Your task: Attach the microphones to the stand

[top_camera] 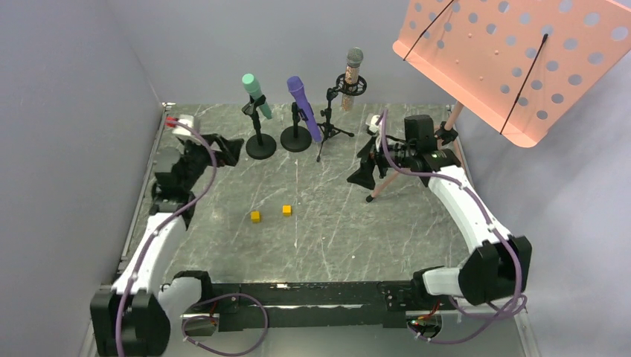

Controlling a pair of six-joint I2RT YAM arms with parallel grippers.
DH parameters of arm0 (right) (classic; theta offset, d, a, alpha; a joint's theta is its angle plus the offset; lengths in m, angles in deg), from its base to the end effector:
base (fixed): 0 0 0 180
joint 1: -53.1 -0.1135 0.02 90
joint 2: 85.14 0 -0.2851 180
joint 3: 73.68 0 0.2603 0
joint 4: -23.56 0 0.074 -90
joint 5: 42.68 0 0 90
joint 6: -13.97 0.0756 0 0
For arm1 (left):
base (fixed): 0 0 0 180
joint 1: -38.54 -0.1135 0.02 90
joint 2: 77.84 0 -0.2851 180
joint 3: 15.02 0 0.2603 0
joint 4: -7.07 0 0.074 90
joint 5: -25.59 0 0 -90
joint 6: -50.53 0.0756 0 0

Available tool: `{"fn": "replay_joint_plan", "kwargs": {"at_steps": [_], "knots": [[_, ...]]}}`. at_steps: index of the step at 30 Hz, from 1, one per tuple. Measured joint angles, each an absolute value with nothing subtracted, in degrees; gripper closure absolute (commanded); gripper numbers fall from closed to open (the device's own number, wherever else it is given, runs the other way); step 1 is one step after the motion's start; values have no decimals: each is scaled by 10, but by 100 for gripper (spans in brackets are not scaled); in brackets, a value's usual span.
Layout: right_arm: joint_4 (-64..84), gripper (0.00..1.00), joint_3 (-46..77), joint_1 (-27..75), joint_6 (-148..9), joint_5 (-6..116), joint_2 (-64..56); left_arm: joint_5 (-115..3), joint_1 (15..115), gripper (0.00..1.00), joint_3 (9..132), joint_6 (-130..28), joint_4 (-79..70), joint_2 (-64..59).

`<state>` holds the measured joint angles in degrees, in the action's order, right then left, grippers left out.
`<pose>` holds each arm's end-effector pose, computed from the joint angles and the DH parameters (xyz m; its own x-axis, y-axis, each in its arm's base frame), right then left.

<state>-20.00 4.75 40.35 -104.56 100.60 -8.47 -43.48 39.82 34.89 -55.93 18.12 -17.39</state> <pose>0.2825 0.1260 0.3195 -0.2298 -0.3448 -0.9101 -0.9385 0.3262 0.1133 0.2792 -0.0333 0.3152 -0.0986 -0.2625 -0.9599 0.3650 0.8878 -0.2803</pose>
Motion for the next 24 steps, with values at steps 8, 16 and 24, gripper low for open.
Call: {"fn": "replay_joint_plan", "kwargs": {"at_steps": [8,16,24], "knots": [[-144,0,-16,442,-938,866,-256,-388,346,1,485,-539,-128,-374],[-157,0,-15,472,-822,773,-342,-360,347,1,444,-522,-295,-525],[-198,0,-17,487,-746,648,-474,-365,347,1,412,-530,-357,-593]]}}
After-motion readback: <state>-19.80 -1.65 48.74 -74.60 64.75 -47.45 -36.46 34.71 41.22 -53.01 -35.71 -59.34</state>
